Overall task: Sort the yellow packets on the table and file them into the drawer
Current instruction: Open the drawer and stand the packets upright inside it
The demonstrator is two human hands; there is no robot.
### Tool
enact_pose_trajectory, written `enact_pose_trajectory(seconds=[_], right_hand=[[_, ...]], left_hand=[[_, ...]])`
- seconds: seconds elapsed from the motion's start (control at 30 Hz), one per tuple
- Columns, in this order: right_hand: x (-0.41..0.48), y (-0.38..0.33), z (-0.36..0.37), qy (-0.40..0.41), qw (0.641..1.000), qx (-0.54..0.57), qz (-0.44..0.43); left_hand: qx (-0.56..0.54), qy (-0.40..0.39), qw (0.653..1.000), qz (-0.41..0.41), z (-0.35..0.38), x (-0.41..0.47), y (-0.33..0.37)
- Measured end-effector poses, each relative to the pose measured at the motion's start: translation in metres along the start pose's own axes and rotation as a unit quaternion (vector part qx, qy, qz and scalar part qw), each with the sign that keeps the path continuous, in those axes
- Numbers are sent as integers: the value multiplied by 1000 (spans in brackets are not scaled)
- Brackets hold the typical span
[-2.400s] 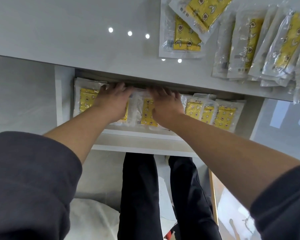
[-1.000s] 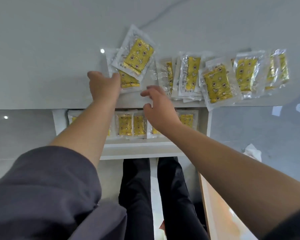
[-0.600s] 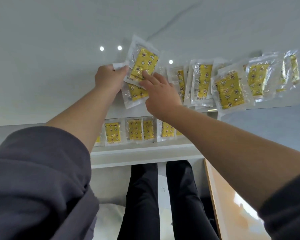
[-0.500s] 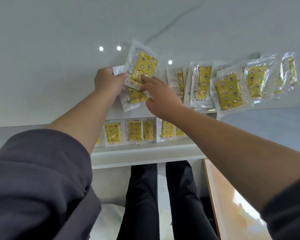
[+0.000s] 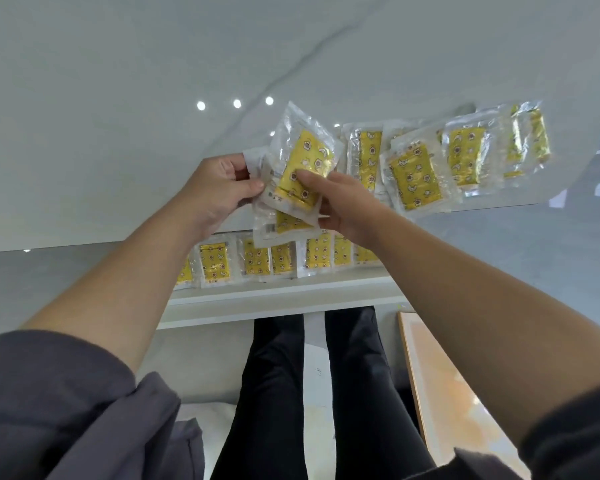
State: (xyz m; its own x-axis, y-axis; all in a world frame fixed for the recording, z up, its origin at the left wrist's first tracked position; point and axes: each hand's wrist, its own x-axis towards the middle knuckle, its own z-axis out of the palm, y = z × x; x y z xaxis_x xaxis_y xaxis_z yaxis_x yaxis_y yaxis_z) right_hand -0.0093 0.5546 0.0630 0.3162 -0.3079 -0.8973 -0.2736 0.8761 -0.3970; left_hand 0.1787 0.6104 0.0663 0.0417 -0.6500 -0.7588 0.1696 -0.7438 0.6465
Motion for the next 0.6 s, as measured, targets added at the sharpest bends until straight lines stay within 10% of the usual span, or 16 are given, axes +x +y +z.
enact_pose_trajectory(seconds=[0.6], right_hand=[[-62,-41,-233,88,995,9,-53]], left_hand=[[179,183,964,-75,228,37,28]])
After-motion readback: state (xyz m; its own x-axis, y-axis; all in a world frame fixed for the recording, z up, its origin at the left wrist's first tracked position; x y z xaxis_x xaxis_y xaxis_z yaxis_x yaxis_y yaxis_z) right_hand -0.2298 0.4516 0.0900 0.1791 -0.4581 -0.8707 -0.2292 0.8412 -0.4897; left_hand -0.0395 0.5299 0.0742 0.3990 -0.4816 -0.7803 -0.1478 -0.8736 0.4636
